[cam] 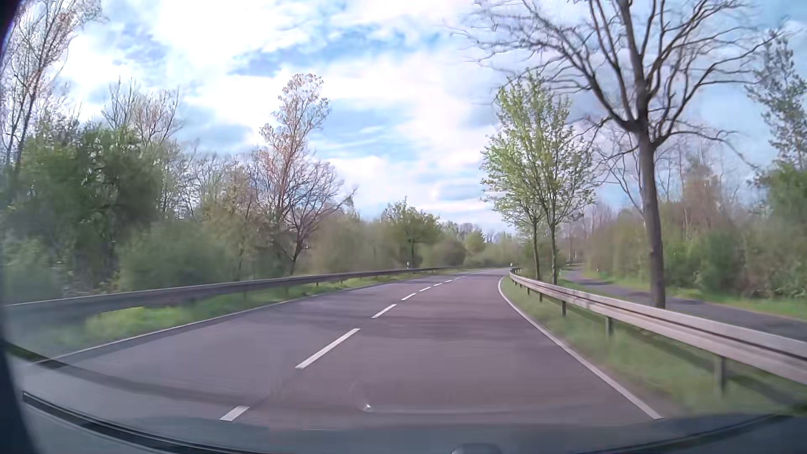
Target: Follow the waypoints while adhering to traffic rules and regulations
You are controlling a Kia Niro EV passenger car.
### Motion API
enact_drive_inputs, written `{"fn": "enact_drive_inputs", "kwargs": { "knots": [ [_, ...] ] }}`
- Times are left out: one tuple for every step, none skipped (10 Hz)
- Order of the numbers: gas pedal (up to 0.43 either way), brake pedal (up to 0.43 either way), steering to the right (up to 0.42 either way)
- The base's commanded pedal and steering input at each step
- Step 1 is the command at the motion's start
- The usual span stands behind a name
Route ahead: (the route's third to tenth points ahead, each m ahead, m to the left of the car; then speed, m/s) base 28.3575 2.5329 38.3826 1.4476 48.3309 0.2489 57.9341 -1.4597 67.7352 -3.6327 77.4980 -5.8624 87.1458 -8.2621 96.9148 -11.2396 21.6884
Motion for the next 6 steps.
{"fn": "enact_drive_inputs", "kwargs": {
  "knots": [
    [0.280, 0.000, 0.021],
    [0.268, 0.000, 0.021],
    [0.260, 0.000, 0.021],
    [0.248, 0.000, 0.021],
    [0.248, 0.000, 0.021],
    [0.248, 0.000, 0.019]
  ]
}}
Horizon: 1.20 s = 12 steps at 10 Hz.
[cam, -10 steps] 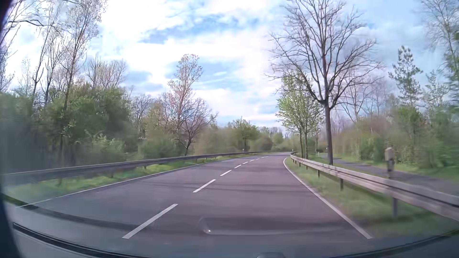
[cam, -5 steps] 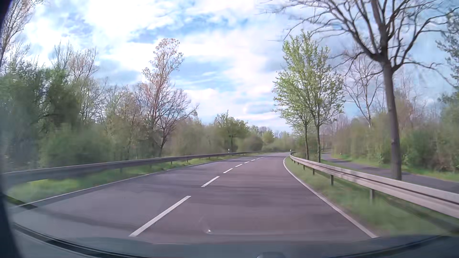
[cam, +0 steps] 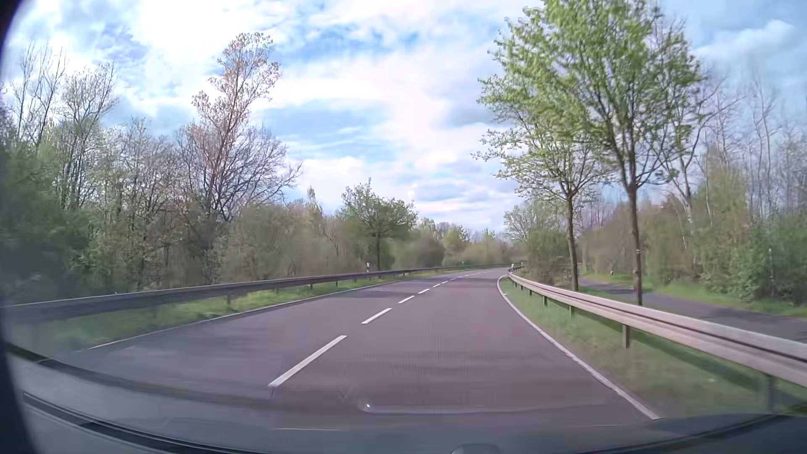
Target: Follow the waypoints while adhering to traffic rules and regulations
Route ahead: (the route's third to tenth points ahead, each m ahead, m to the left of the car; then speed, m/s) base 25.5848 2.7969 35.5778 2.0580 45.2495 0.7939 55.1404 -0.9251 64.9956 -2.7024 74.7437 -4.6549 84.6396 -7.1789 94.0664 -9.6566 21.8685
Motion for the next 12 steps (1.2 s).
{"fn": "enact_drive_inputs", "kwargs": {
  "knots": [
    [0.248, 0.000, 0.019],
    [0.248, 0.000, 0.019],
    [0.248, 0.000, 0.019],
    [0.240, 0.000, 0.019],
    [0.240, 0.000, 0.020],
    [0.240, 0.000, 0.020],
    [0.240, 0.000, 0.021],
    [0.240, 0.000, 0.022],
    [0.240, 0.000, 0.022],
    [0.240, 0.000, 0.022],
    [0.240, 0.000, 0.022],
    [0.240, 0.000, 0.022]
  ]
}}
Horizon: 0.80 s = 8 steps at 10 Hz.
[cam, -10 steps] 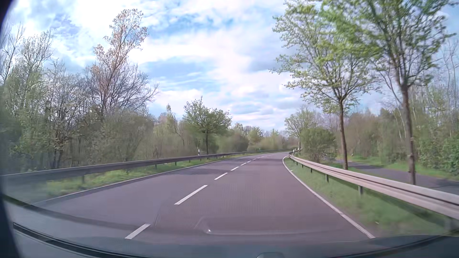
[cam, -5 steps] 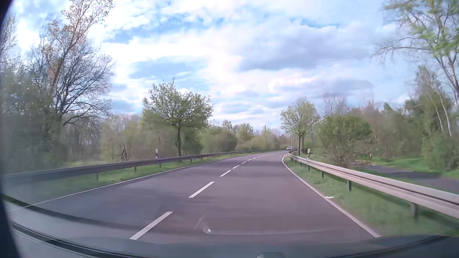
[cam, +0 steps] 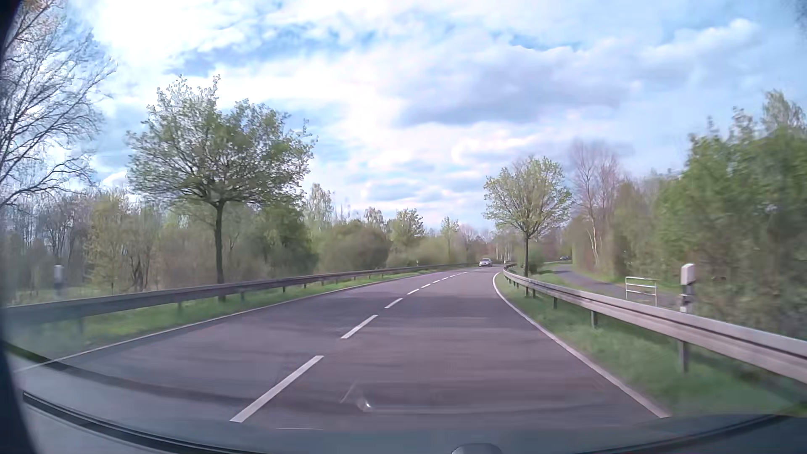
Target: Follow the waypoints while adhering to traffic rules and regulations
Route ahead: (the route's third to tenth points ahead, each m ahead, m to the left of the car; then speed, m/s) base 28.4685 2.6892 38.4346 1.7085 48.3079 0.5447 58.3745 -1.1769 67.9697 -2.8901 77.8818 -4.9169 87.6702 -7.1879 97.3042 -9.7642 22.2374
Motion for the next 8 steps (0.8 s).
{"fn": "enact_drive_inputs", "kwargs": {
  "knots": [
    [0.240, 0.000, 0.022],
    [0.240, 0.000, 0.022],
    [0.240, 0.000, 0.022],
    [0.240, 0.000, 0.022],
    [0.240, 0.000, 0.020],
    [0.240, 0.000, 0.018],
    [0.240, 0.000, 0.018],
    [0.220, 0.000, 0.017]
  ]
}}
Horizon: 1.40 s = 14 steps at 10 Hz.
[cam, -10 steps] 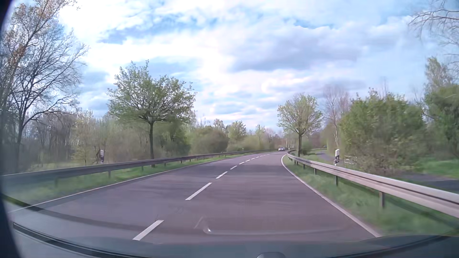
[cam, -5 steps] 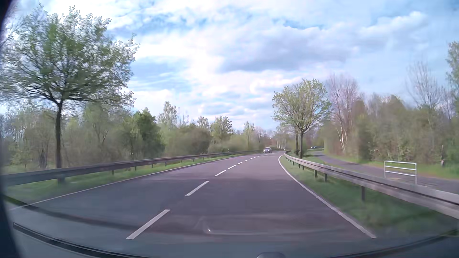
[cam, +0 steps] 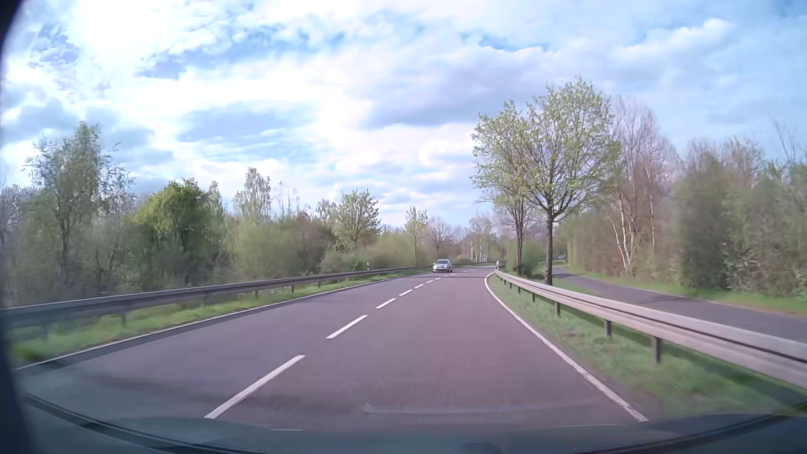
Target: Follow the waypoints while adhering to traffic rules and regulations
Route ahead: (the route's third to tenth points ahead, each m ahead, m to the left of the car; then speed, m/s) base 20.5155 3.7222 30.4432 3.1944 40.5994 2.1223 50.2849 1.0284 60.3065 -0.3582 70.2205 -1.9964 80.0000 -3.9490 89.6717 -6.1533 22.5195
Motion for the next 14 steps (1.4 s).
{"fn": "enact_drive_inputs", "kwargs": {
  "knots": [
    [0.130, 0.000, 0.016],
    [0.020, 0.000, 0.016],
    [0.000, 0.000, 0.016],
    [0.000, 0.000, 0.016],
    [0.000, 0.000, 0.016],
    [0.000, 0.000, 0.016],
    [0.000, 0.000, 0.016],
    [0.000, 0.000, 0.016],
    [0.000, 0.000, 0.015],
    [0.000, 0.000, 0.014],
    [0.000, 0.000, 0.014],
    [0.000, 0.000, 0.013],
    [0.000, 0.000, 0.014],
    [0.000, 0.000, 0.014]
  ]
}}
